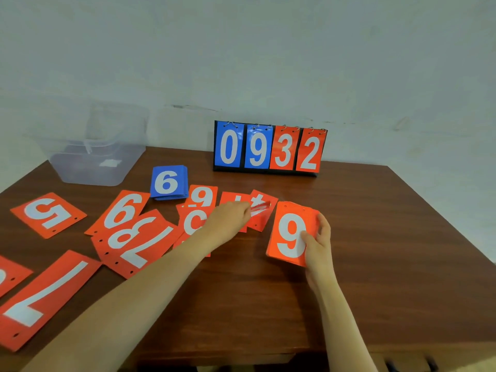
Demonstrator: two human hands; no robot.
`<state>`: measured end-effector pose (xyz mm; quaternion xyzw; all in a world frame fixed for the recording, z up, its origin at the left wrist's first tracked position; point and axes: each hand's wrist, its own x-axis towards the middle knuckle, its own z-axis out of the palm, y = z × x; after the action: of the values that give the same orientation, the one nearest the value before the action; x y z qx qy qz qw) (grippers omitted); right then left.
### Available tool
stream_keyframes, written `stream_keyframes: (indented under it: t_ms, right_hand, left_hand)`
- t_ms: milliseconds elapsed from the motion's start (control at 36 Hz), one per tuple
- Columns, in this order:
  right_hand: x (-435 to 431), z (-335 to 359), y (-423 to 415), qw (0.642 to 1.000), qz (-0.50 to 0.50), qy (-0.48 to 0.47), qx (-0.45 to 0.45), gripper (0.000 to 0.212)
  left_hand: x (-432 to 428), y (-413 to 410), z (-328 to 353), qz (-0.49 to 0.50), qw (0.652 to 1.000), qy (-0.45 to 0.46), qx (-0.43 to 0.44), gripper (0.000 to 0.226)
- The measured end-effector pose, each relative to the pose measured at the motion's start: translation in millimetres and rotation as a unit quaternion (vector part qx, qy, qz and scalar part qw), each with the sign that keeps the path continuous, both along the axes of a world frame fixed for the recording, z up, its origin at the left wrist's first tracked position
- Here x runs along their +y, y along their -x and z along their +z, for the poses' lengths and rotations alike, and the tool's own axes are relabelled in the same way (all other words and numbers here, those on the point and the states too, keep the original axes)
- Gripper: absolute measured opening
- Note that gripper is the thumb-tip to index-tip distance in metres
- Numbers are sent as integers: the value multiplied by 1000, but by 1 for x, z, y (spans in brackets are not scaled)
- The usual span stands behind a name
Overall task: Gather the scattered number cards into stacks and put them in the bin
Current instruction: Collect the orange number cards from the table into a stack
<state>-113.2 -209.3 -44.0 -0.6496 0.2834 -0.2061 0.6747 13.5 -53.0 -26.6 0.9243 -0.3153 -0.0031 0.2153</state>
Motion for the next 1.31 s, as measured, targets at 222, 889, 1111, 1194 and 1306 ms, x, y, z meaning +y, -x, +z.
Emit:
stream_keyframes:
  t_ms: [222, 889, 1111, 1194, 1306]
  right_hand:
    - [-1, 6, 20, 1000, -15, 1, -9, 53]
    - [35, 10, 50, 993, 102, -13, -52, 59]
    - [23, 1, 17, 995, 90, -8, -36, 60]
    - [13, 5, -3, 998, 67, -3, -5, 58]
    - [3, 9, -27, 999, 50, 9, 10, 56]
  left_hand:
    - [13, 27, 28, 50, 937, 319, -131, 21]
    - [18, 108, -6, -26, 941, 318, 111, 24]
    - [13, 69, -10, 31, 949, 301, 89, 49]
    - [14, 31, -9, 79, 976, 185, 84, 51]
    - [13, -7, -7, 56, 992, -53, 103, 78]
